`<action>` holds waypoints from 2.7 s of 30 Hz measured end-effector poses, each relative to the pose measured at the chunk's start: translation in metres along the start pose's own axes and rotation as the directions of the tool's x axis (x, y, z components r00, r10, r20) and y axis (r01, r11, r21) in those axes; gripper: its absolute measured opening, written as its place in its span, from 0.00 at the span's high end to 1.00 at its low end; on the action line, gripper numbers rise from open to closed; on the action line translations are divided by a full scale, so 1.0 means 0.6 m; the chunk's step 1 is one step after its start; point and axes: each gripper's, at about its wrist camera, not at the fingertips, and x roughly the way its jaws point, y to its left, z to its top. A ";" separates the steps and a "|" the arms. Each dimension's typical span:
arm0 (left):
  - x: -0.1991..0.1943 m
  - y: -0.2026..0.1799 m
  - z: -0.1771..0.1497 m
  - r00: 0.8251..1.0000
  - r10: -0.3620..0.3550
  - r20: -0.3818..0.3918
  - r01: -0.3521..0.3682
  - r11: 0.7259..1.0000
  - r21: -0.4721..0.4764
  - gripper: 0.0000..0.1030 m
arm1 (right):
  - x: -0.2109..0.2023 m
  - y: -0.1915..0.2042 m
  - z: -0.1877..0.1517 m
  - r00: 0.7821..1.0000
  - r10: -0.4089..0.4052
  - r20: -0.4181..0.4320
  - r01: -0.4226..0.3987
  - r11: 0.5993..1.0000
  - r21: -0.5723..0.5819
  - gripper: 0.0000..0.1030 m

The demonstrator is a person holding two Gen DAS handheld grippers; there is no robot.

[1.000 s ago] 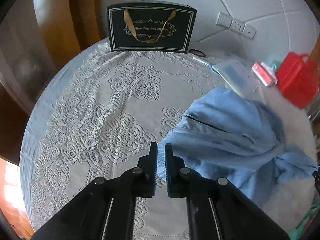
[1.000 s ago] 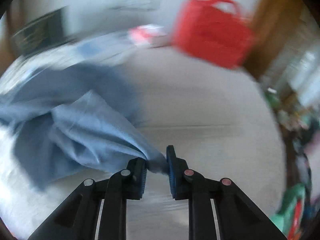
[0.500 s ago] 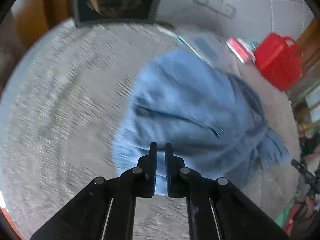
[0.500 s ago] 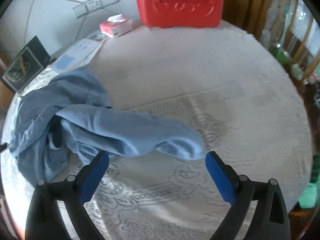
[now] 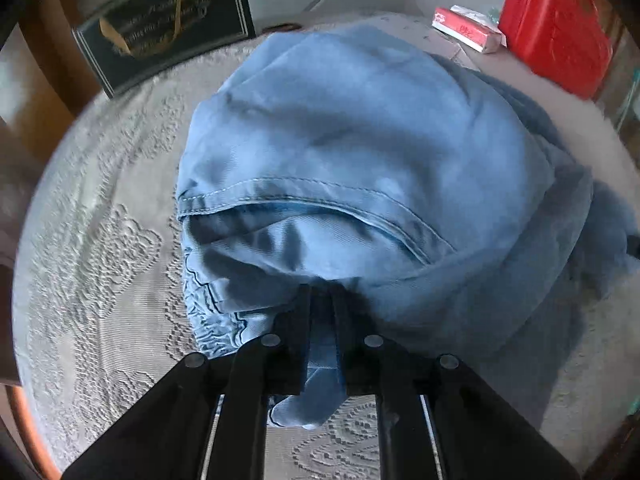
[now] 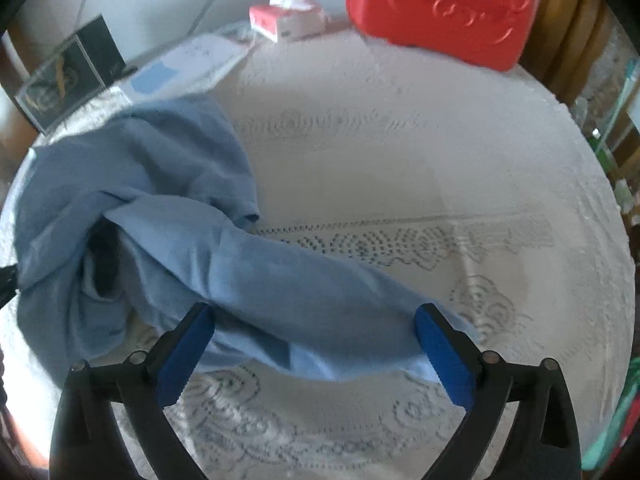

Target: Fold clothes

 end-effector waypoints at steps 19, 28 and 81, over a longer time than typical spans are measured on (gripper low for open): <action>-0.124 0.055 -0.008 0.973 -0.227 0.044 0.230 0.967 -0.110 0.00 | 0.049 0.000 -0.007 0.999 0.026 -0.037 -0.026 1.000 -0.008 0.00; -0.069 0.044 -0.011 0.996 -0.081 -0.038 0.080 0.996 -0.047 0.07 | 0.050 -0.001 -0.007 0.999 0.026 -0.040 -0.025 1.000 0.010 0.00; -0.224 0.216 0.190 0.959 -0.039 0.281 0.105 0.969 -0.224 0.63 | -0.238 -0.207 0.188 0.859 -0.336 0.387 0.262 0.937 0.232 0.75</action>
